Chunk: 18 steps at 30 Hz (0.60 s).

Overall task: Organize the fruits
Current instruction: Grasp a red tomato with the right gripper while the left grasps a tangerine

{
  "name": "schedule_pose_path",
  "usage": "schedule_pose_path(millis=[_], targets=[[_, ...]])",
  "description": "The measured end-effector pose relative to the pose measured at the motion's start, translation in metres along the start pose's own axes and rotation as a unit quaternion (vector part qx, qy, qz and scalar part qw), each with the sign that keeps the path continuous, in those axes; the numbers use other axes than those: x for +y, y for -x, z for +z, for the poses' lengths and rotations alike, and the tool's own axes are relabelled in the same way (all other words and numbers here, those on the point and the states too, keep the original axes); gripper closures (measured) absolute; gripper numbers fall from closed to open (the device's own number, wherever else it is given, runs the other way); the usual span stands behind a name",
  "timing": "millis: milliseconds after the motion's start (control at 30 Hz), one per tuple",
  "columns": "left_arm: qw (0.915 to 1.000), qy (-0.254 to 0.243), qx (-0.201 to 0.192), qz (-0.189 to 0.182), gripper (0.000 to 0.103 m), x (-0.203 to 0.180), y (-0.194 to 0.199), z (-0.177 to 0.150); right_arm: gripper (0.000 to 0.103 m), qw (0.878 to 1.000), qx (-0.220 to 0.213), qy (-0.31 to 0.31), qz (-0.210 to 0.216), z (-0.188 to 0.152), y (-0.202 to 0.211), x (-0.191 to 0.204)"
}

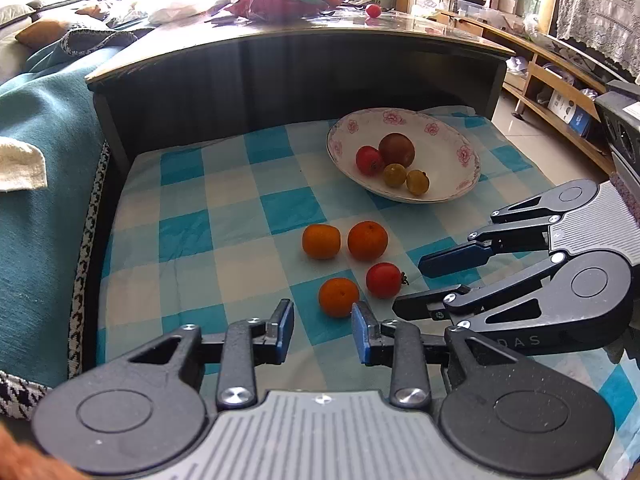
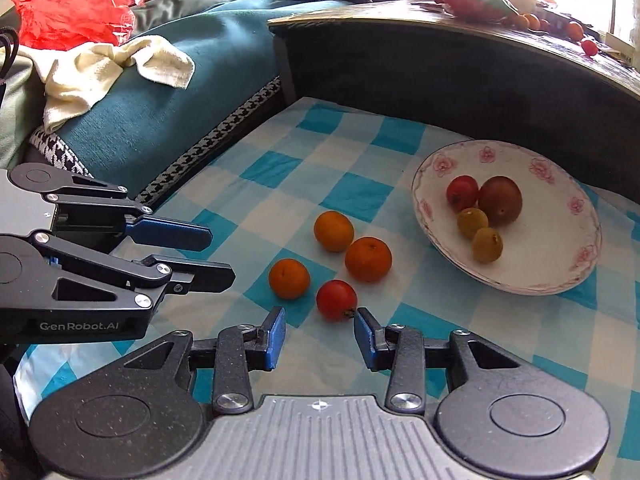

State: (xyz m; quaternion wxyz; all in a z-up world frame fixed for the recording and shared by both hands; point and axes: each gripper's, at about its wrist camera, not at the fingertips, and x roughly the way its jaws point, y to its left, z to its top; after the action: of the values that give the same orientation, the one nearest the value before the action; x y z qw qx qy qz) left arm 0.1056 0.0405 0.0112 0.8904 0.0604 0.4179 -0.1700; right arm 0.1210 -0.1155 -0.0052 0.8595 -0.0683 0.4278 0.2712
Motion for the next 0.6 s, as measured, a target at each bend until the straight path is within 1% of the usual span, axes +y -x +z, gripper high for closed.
schedule_pose_path(millis=[233, 367, 433, 467, 500, 600], targets=[[0.9998, -0.004, 0.011, -0.014, 0.062, -0.002, -0.011, 0.003, 0.070, 1.000, 0.008, 0.018, 0.004, 0.003, -0.020, -0.004], [0.9996, -0.007, 0.021, -0.018, 0.061, -0.004, -0.018, 0.001, 0.073, 1.000, 0.006, 0.026, 0.002, 0.006, -0.027, -0.006], [0.9994, -0.007, 0.027, -0.018, 0.061, -0.004, -0.023, 0.000, 0.079, 1.000, 0.003, 0.025, 0.004, 0.006, -0.028, -0.008], [0.9994, -0.006, 0.029, -0.018, 0.061, -0.003, -0.025, 0.000, 0.084, 1.000, 0.004, 0.024, 0.003, 0.006, -0.029, -0.009], [0.9994, -0.005, 0.030, -0.017, 0.061, -0.003, -0.027, -0.001, 0.086, 1.000, 0.005, 0.022, -0.005, 0.005, -0.030, -0.010], [0.9994, 0.002, 0.027, -0.019, 0.061, -0.002, -0.033, 0.001, 0.086, 1.000, 0.009, 0.012, -0.003, 0.003, -0.027, -0.012]])
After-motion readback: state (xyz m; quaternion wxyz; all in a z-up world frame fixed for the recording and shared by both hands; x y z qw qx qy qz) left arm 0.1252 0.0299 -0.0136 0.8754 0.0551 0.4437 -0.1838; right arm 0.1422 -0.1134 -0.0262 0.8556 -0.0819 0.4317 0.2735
